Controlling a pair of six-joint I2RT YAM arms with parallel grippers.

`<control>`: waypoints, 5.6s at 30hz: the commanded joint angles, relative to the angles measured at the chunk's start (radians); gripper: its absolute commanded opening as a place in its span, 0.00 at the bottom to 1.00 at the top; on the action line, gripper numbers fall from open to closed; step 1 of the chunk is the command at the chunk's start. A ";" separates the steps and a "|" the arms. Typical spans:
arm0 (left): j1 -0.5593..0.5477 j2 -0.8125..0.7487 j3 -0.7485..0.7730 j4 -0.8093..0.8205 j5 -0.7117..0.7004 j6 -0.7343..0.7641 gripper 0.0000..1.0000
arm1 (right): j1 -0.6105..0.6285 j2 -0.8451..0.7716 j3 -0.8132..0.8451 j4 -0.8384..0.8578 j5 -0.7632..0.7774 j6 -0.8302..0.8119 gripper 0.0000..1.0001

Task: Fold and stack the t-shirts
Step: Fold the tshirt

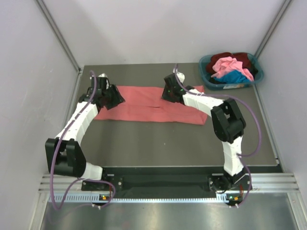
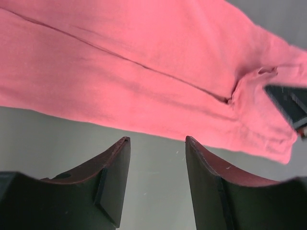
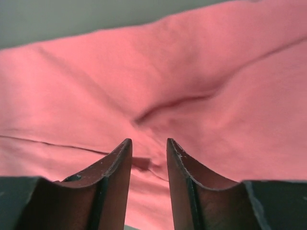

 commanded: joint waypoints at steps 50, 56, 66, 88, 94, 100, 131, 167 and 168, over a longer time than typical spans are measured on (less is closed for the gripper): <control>0.301 0.283 0.093 0.064 0.140 0.024 0.54 | -0.203 -0.356 -0.356 -0.195 -0.071 -0.176 0.28; 0.137 0.645 0.500 -0.173 0.054 0.156 0.53 | -0.261 -0.201 -0.154 -0.261 -0.011 -0.039 0.25; 0.151 0.840 0.595 -0.175 -0.134 0.061 0.54 | -0.312 -0.058 -0.081 -0.283 0.024 0.184 0.27; 0.358 0.473 0.058 -0.134 -0.326 -0.202 0.50 | -0.267 0.215 0.281 -0.095 -0.353 -0.429 0.40; 0.326 0.397 0.166 -0.143 -0.316 -0.159 0.51 | -0.267 0.143 0.353 -0.301 -0.179 -0.219 0.45; 0.241 0.513 0.237 -0.043 -0.169 -0.050 0.53 | -0.226 0.045 0.213 -0.313 -0.137 -0.049 0.43; 0.158 0.242 -0.260 0.003 -0.161 -0.305 0.51 | -0.264 0.327 0.421 -0.146 -0.259 -0.422 0.43; 0.066 0.365 -0.054 -0.103 -0.376 -0.222 0.52 | -0.332 0.011 -0.156 0.036 -0.543 -0.306 0.01; 0.066 0.357 -0.056 -0.097 -0.366 -0.225 0.52 | -0.330 0.003 -0.153 0.037 -0.572 -0.309 0.02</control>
